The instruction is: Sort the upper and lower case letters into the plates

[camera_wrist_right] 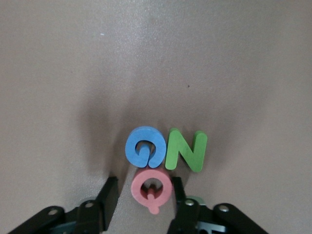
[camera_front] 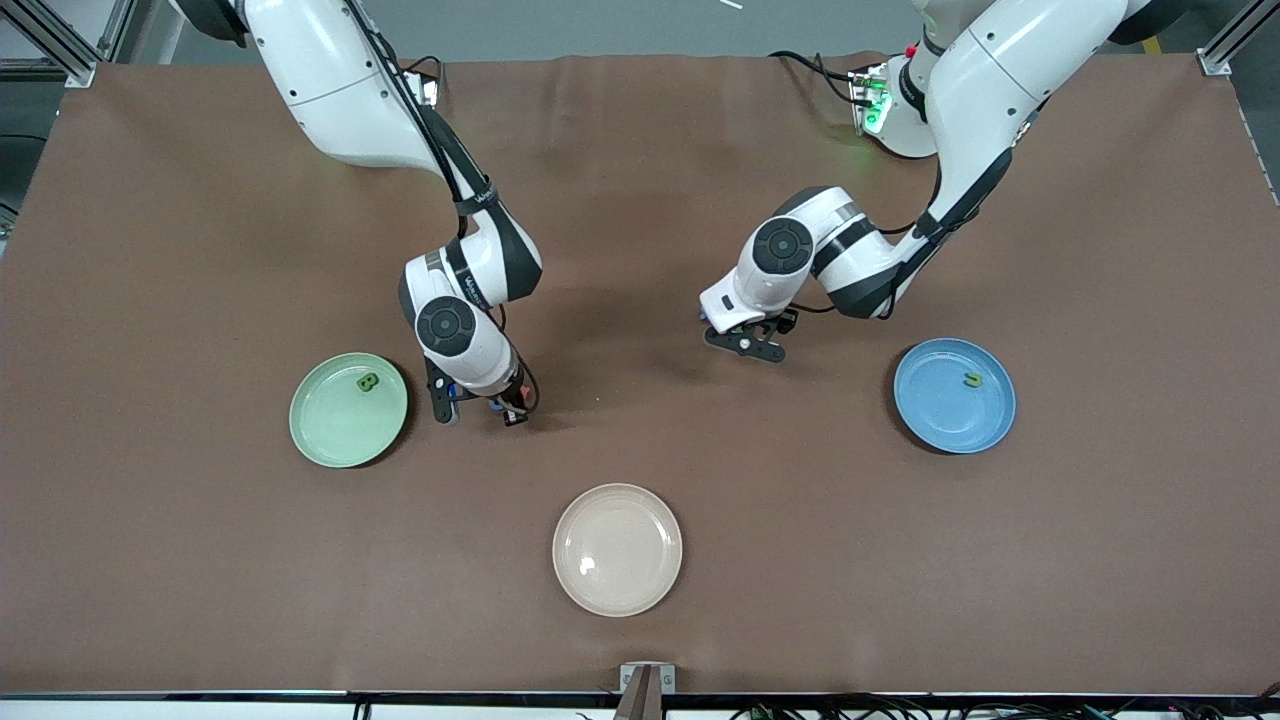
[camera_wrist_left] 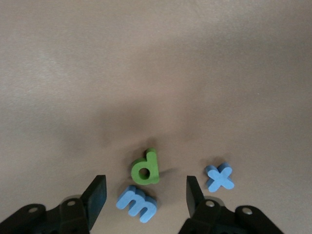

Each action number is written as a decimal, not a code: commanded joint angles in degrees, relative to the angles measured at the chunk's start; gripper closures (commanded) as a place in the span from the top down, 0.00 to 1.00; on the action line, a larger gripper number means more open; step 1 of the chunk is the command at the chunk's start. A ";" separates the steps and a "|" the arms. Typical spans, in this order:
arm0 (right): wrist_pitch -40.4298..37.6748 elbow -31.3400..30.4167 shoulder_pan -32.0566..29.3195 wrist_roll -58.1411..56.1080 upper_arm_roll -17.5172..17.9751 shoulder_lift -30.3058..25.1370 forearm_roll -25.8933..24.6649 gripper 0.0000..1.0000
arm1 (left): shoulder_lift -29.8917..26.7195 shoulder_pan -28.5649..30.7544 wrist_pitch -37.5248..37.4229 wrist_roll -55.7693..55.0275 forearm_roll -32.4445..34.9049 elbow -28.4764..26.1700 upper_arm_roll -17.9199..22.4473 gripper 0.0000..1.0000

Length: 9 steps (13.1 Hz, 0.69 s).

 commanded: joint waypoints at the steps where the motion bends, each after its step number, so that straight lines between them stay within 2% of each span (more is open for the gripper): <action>1: -0.20 0.30 0.97 0.41 -0.45 0.72 1.01 0.02 | 1.26 -0.32 1.49 -0.37 2.53 0.44 0.97 0.71; 5: -3.17 2.05 0.09 -4.66 -0.45 -0.33 0.75 0.00 | 1.27 -0.32 2.20 -0.37 3.15 0.53 1.51 0.60; 7: -11.24 4.16 -1.22 -12.64 -0.80 -2.61 0.57 0.00 | 1.35 -0.41 2.20 -0.37 3.15 0.44 1.59 0.57; 9: -14.17 2.51 -7.17 -24.22 -0.45 -6.99 1.01 0.00 | 1.70 -0.41 2.20 -0.37 3.15 0.53 1.59 0.49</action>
